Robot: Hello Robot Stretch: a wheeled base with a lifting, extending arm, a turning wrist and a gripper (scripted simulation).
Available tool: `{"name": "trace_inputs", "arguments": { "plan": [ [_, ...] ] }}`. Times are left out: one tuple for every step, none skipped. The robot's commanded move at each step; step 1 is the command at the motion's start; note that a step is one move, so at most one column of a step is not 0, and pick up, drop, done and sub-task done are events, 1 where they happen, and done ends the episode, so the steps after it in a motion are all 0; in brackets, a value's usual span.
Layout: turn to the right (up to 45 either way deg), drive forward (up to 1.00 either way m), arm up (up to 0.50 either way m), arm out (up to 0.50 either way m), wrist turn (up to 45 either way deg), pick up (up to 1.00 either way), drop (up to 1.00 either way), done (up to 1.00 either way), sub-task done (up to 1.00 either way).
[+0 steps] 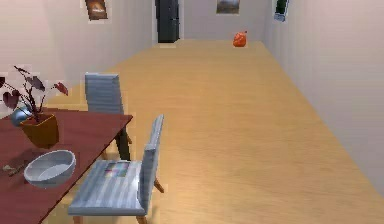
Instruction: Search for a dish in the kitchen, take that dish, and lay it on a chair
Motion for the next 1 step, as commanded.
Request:
{"name": "trace_inputs", "arguments": {
  "plan": [
    [0.0, 0.45, 0.0, 0.0, 0.0, 0.0, 0.0, 0.0, 0.0]
  ]
}}
